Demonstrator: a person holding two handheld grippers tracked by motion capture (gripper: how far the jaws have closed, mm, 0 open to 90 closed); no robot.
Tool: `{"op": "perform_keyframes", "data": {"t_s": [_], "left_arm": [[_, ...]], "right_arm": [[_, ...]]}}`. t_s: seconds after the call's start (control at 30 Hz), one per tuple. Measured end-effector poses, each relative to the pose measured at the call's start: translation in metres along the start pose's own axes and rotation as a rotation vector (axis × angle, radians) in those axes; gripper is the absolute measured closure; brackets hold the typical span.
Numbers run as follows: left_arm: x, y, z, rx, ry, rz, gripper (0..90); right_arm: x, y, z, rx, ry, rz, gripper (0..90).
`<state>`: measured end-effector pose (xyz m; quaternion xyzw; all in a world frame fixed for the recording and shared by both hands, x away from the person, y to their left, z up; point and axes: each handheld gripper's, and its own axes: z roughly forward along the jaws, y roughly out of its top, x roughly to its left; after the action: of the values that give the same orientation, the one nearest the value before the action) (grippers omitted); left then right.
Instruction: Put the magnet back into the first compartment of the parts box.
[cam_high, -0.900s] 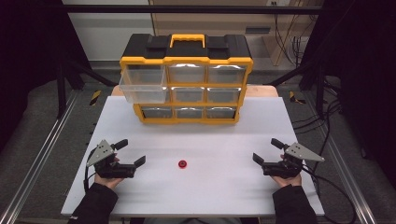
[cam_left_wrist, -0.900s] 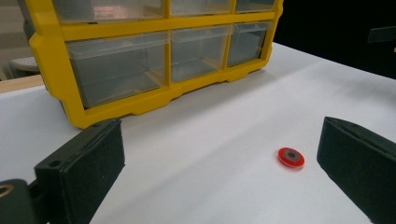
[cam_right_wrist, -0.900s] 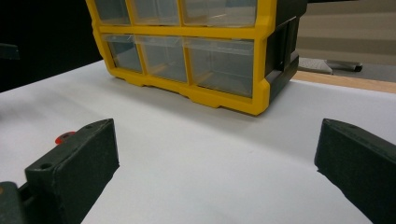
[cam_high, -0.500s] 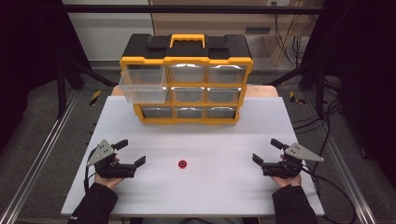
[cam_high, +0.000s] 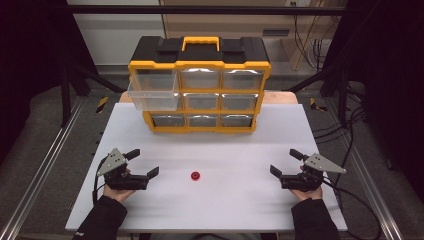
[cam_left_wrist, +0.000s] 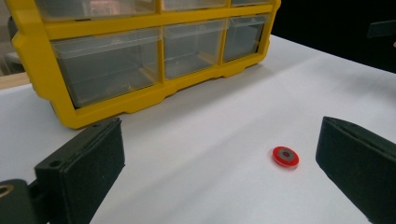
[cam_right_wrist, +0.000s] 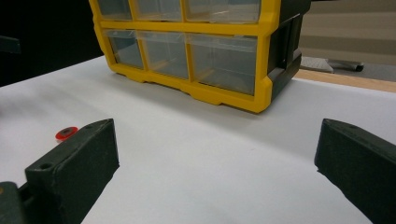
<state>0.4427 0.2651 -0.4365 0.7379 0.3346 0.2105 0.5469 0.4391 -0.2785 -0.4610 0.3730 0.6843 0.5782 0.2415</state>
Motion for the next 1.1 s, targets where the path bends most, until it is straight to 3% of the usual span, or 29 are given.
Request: {"op": "perform_keyframes", "data": {"t_s": [0.17, 1.1], "left_arm": [[-0.004, 0.004, 0.002, 0.001, -0.004, -0.009, 0.9], [-0.027, 0.029, 0.017, 0.053, -0.025, 0.030, 0.7]], "right_arm": [[0.000, 0.000, 0.000, 0.009, -0.003, -0.001, 0.3], [0.000, 0.000, 0.000, 0.010, 0.001, -0.005, 0.3]]}}
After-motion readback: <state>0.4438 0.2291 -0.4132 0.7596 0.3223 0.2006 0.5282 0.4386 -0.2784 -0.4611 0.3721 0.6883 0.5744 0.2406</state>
